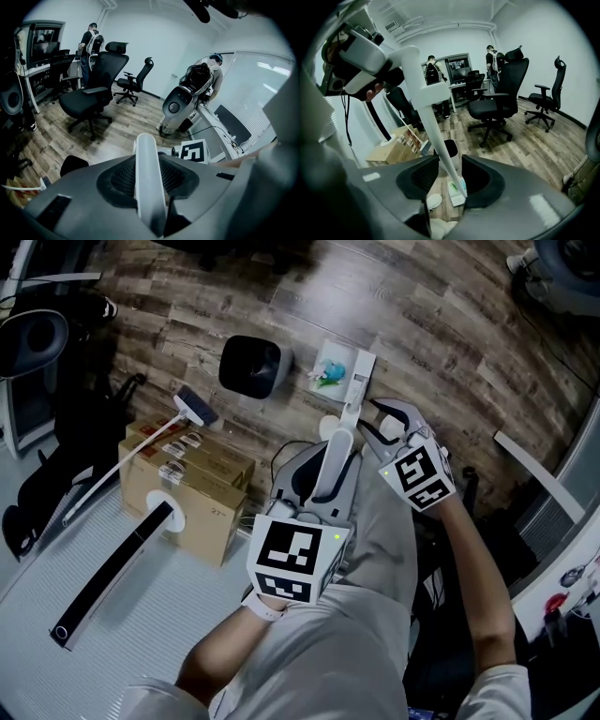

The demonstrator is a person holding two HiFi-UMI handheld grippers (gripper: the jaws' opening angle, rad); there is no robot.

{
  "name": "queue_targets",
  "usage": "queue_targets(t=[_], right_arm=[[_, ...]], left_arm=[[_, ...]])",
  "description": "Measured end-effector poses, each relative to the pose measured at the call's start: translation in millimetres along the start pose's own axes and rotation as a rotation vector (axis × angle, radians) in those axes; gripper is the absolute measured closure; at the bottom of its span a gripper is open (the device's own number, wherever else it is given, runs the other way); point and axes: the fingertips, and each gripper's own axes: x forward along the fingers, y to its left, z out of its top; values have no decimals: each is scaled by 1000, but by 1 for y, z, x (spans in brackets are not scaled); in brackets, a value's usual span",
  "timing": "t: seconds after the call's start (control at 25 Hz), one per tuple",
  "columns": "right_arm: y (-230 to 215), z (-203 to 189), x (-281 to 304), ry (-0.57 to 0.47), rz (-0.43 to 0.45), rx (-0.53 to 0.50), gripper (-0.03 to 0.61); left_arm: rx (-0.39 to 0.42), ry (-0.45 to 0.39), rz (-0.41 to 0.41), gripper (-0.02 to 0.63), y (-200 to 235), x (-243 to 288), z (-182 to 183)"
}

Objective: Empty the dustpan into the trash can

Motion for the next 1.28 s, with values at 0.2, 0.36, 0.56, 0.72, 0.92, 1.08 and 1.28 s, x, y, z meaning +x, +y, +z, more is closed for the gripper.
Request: queue_targets(t=[0.2,0.36,0.56,0.72,0.92,1.08,1.28], right_arm=[[0,-9,17,12,48,-8,402],[5,-17,28,55,75,-92,402],[6,-18,37,55,86,-144,413],[14,-18,40,54,86,-174,472],[16,-17,39,55,60,-247,485],[18,-15,37,48,44,-275,489],[22,-10,34,28,32,-239,489]], left_arm=[[-10,9,8,491,11,-3,-1],[-3,12,0,490,6,-3,-1],[-9,10,5,491,5,0,-2],[-9,13,6,490,8,-3,-3],[-19,14,7,490,7,-5,-3],[-22,1,3,491,4,-9,-3],[-19,-11,-1,491,2,-14,1]])
